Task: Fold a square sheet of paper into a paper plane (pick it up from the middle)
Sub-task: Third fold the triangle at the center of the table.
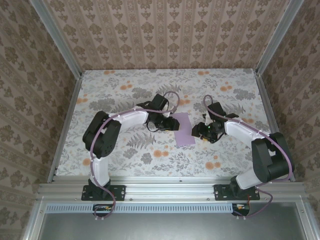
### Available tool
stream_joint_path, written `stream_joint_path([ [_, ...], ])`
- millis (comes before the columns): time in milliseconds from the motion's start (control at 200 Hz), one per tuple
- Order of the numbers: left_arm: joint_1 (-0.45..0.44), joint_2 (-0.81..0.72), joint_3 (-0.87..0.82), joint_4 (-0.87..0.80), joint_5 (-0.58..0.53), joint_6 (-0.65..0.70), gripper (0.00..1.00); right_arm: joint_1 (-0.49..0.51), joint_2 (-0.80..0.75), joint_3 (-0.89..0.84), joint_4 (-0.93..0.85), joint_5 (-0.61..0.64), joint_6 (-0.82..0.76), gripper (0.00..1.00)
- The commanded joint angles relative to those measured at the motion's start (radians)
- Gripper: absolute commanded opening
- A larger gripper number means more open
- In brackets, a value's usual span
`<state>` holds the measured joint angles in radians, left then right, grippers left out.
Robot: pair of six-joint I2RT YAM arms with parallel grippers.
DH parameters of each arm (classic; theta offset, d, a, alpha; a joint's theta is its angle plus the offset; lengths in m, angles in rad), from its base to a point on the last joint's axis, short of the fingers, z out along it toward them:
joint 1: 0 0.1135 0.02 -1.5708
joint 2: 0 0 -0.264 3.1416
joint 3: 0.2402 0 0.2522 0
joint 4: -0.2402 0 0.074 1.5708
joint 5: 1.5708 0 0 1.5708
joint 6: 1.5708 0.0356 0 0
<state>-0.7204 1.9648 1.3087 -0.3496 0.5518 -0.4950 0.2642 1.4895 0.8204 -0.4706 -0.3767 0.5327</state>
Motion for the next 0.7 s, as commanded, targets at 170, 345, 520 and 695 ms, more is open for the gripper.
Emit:
stream_joint_path([
  [170, -0.039, 0.083, 0.087, -0.083, -0.069, 0.093, 0.33, -0.019, -0.013, -0.04, 0.054, -0.053, 0.027, 0.55],
  [345, -0.044, 0.117, 0.109, -0.105, -0.085, 0.123, 0.26, -0.022, 0.005, -0.05, 0.079, -0.067, 0.04, 0.54],
  [520, -0.045, 0.141, 0.116, -0.139, -0.117, 0.158, 0.23, -0.021, 0.035, -0.05, 0.093, -0.074, 0.046, 0.52],
  [695, -0.043, 0.165, 0.121, -0.173, -0.146, 0.187, 0.23, -0.021, 0.059, -0.038, 0.1, -0.078, 0.049, 0.52],
])
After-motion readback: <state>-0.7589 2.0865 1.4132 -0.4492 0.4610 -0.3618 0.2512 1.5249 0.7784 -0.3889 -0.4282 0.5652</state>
